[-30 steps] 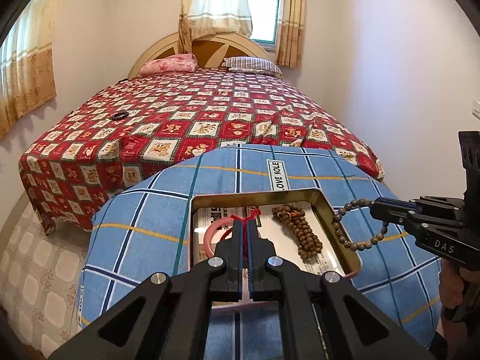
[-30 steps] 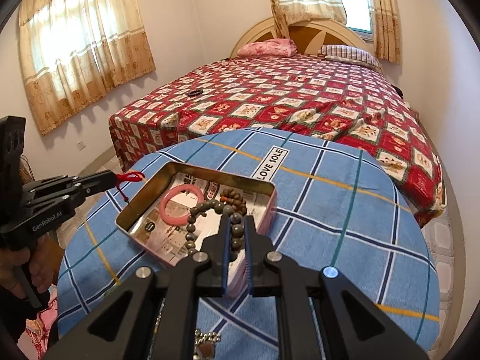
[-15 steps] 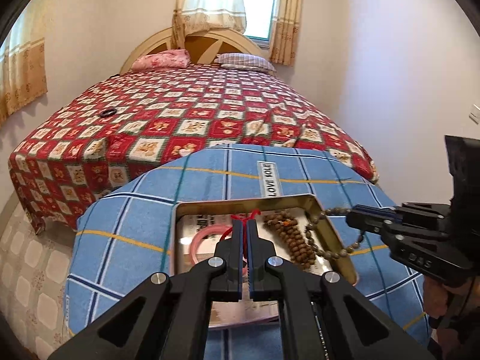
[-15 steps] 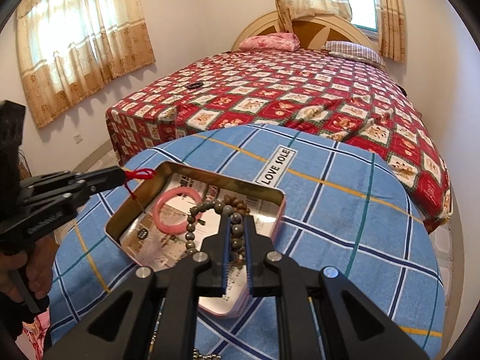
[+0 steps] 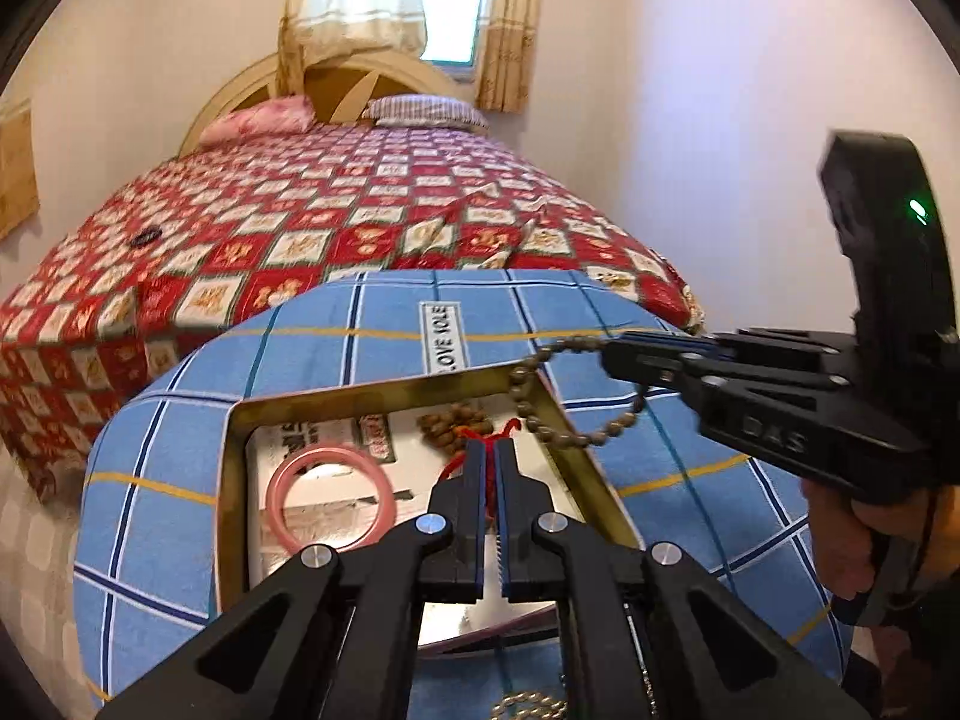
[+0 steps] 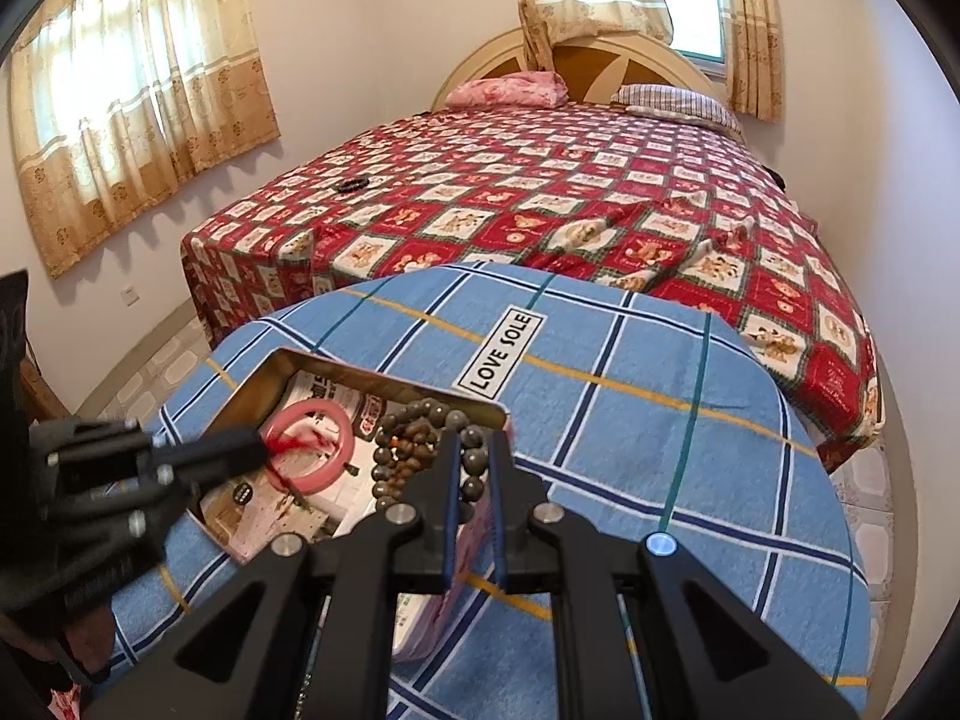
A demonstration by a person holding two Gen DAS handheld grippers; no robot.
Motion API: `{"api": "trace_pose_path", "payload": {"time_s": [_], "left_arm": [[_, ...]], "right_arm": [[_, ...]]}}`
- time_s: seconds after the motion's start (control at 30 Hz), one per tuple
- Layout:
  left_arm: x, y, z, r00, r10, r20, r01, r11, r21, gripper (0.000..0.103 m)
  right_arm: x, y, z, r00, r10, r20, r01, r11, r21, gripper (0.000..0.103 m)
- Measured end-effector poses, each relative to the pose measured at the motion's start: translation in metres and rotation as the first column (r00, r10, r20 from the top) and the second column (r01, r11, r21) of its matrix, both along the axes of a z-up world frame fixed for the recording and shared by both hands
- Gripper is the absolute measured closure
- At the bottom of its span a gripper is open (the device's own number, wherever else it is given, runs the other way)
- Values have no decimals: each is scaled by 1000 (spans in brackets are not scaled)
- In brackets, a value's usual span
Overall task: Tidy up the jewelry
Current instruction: 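Open the left tool to drop the jade bangle while the right tool releases the bead bracelet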
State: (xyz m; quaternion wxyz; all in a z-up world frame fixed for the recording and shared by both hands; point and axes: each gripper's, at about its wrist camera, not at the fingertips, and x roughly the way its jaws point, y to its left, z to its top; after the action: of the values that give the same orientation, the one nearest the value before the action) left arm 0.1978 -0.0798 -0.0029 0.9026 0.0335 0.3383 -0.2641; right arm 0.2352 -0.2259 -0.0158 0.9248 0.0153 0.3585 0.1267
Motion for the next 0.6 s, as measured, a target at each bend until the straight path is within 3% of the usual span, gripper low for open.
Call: {"api": "trace_pose_path", "payload": {"time_s": [0.03,0.1,0.13,0.17,0.23,0.4,0.6], "left_arm": [[-1,-2,1,1000,-3,6,3,1000,3,95],[0,0,2,1000,15,13,-15,1000,12,67],[0,4,3,999,36,20,-36,999,6,43],[0,8,3,998,52,28,-52,999,0,30],[1,16,3,997,67,35,-66,998,-19,30],[12,29,-5,982,182,41,-184,981,61,30],[16,47,-11,970,242,28,-243,967,75,30]], "right_arm": [[1,0,0,1000,-2,0,2,1000,2,92],[2,0,0,1000,-3,-1,3,1000,2,92],[2,-1,0,1000,0,-1,0,1000,1,92],[2,-1,0,1000,2,-2,-2,1000,1,92],[3,0,-2,1000,2,-2,-2,1000,-1,92],[5,8,-5,1000,15,-11,-14,1000,9,92],[5,30,-11,998,59,-22,-59,998,5,92]]}}
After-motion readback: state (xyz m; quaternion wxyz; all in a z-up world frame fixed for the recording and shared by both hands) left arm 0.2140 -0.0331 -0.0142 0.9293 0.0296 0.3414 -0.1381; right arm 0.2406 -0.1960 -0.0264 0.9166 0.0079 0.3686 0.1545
